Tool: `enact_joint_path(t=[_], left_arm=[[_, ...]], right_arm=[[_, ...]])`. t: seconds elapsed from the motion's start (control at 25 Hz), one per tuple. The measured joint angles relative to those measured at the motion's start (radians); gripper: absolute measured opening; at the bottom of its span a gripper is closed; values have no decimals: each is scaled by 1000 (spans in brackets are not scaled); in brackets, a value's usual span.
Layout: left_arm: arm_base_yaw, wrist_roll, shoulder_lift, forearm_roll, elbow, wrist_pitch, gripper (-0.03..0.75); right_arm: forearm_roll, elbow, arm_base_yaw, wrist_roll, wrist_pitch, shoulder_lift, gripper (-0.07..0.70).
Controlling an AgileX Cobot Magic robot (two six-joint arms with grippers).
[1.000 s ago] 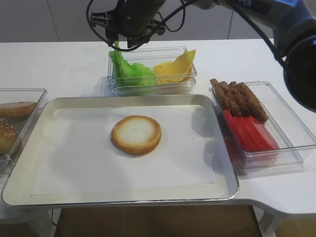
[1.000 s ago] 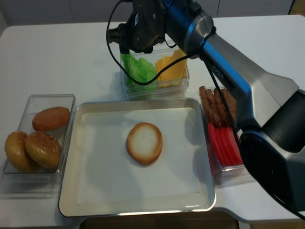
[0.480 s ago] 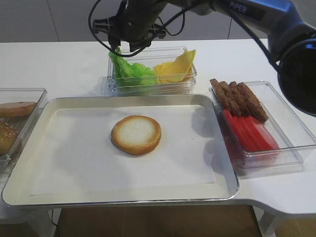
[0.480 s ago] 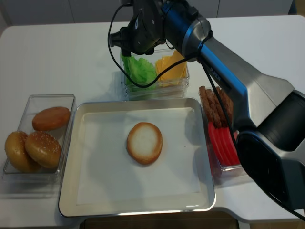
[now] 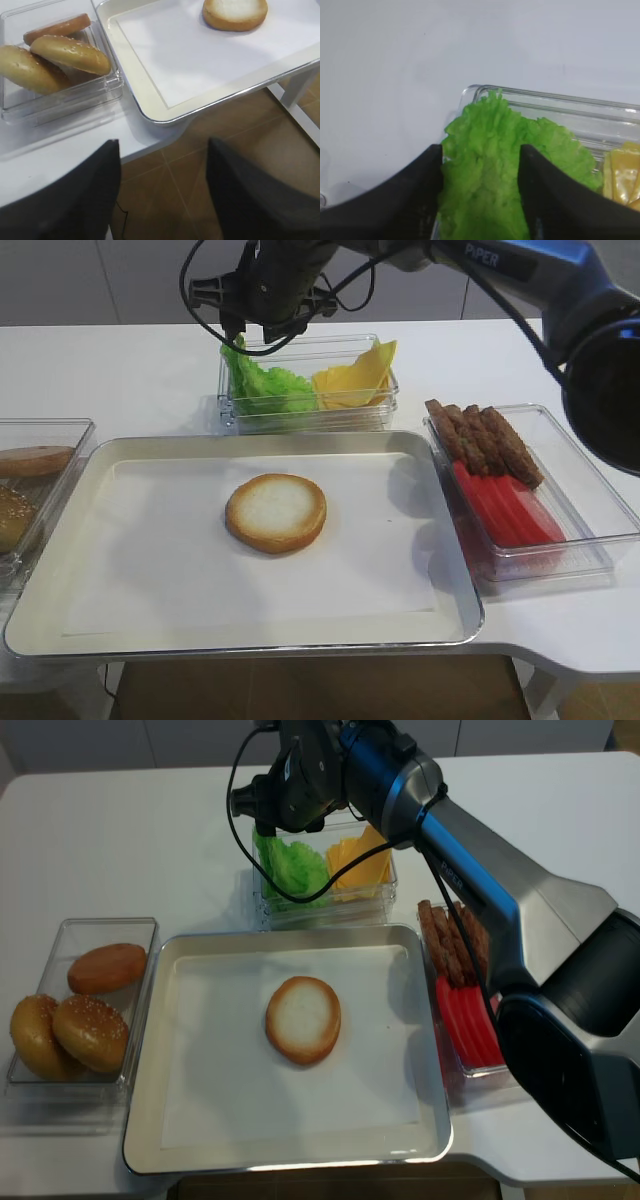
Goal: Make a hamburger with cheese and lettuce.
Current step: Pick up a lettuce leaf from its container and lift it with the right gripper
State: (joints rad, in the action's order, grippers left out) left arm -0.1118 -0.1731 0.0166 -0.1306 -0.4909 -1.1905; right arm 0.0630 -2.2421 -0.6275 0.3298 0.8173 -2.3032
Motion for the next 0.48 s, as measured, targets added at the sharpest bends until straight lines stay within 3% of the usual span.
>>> enact_joint_path(t=[0.2, 0.48], left_arm=[[0, 0, 0, 0, 0, 0, 410], [0, 0, 0, 0, 0, 0, 410]], right_arm=[[0, 0, 0, 0, 0, 0, 365], [0, 0, 0, 0, 0, 0, 231]])
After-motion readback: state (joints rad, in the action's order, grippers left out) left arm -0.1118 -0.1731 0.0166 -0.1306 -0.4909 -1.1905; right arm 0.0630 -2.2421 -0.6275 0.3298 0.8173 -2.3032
